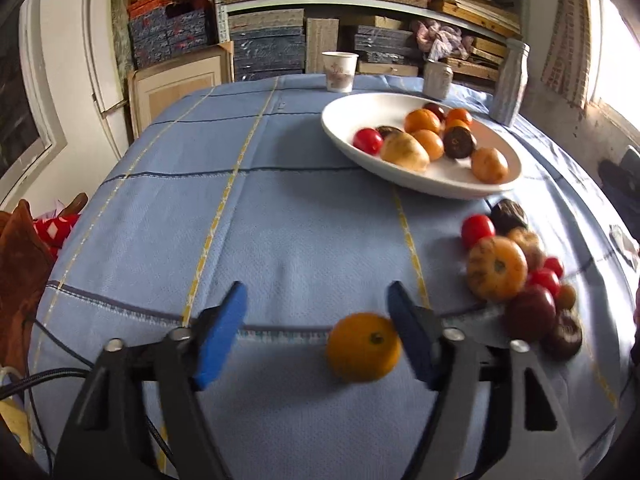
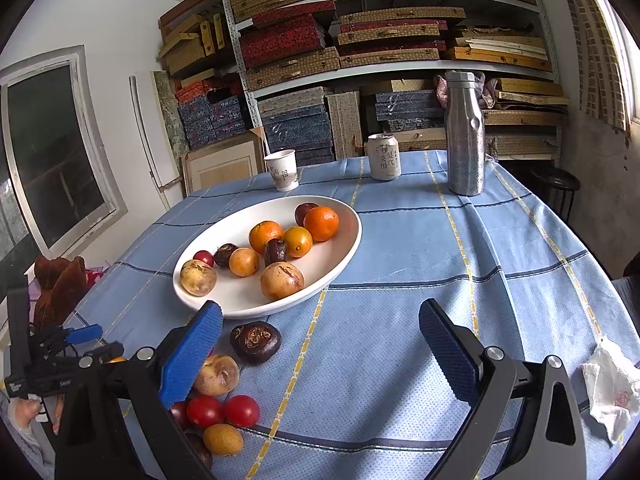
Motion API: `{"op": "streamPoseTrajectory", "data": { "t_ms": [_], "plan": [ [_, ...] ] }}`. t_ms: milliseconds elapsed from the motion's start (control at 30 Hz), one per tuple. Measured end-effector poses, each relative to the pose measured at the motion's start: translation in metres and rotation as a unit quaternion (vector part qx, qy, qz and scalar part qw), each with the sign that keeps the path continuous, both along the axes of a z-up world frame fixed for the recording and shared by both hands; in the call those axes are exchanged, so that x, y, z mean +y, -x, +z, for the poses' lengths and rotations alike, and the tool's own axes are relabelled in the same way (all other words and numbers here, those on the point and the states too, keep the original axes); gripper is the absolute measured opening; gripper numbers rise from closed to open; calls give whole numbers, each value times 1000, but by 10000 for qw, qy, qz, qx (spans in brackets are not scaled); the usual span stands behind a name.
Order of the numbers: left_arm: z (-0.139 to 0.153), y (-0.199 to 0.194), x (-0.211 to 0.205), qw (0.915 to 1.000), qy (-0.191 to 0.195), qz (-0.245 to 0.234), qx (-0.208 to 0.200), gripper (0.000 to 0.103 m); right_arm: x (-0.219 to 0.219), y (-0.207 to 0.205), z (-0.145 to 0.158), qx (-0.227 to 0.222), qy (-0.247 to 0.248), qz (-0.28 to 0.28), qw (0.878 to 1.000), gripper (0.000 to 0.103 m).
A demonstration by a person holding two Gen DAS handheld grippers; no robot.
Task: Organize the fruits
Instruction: 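Move the left tool back to the pile and grasp a yellow-orange tomato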
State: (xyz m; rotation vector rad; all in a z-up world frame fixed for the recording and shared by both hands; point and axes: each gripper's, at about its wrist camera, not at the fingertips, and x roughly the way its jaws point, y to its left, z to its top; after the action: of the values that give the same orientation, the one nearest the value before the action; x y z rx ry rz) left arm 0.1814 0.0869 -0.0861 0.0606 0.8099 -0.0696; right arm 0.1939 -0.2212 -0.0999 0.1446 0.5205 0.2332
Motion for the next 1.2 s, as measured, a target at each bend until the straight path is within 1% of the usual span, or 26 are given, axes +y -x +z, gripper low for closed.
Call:
{"op": "streamPoseTrajectory", "data": {
  "t_ms": [133, 233, 333, 400, 433, 500, 633, 700, 767, 800, 900, 967, 1067, 1200],
  "plan": [
    [0, 8, -8, 9997, -25, -229, -29, 77, 4, -1, -2, 36, 67, 42, 10000, 100],
    [-1, 9, -19, 9991, -223, -366, -43, 77, 6, -2, -4, 65, 128, 59, 9999, 100],
    [0, 13, -25, 9984, -295, -478, -81, 75, 5, -3, -5, 101, 113, 47, 9999, 100],
    [-2, 15, -27, 9981, -306, -530, -45, 68, 4, -4, -5, 120, 94, 47, 9999, 100],
    [-2, 14, -27, 9981, -301, -544, -28, 66, 4, -4, -6, 134, 88, 57, 9999, 100],
    [-4, 13, -27, 9981, -273, -546, 21, 57, 5, -5, -7, 148, 96, 77, 9998, 100],
    [-9, 6, -23, 9984, -128, -515, 201, 57, 8, -5, -9, 181, 137, 138, 9996, 100],
    [-9, 2, -19, 9988, -3, -438, 214, 57, 10, -4, -10, 189, 163, 163, 9996, 100],
    [-9, -1, -16, 9990, 44, -378, 239, 56, 12, -4, -11, 197, 207, 180, 9994, 100],
    [-9, -1, -16, 9989, 70, -391, 248, 50, 12, -4, -11, 204, 213, 180, 9994, 100],
    [-10, 0, -18, 9987, 39, -445, 242, 44, 12, -5, -12, 237, 194, 190, 9994, 100],
    [-9, 0, -18, 9989, 12, -420, 226, 37, 12, -5, -13, 303, 151, 239, 9991, 100],
    [-9, -1, -14, 9988, 135, -395, 243, 37, 15, 3, -16, 404, 103, 403, 9983, 100],
    [-9, -1, -13, 9989, 143, -363, 242, 37, 25, 22, -18, 431, 163, 835, 9954, 99]
  ]
}}
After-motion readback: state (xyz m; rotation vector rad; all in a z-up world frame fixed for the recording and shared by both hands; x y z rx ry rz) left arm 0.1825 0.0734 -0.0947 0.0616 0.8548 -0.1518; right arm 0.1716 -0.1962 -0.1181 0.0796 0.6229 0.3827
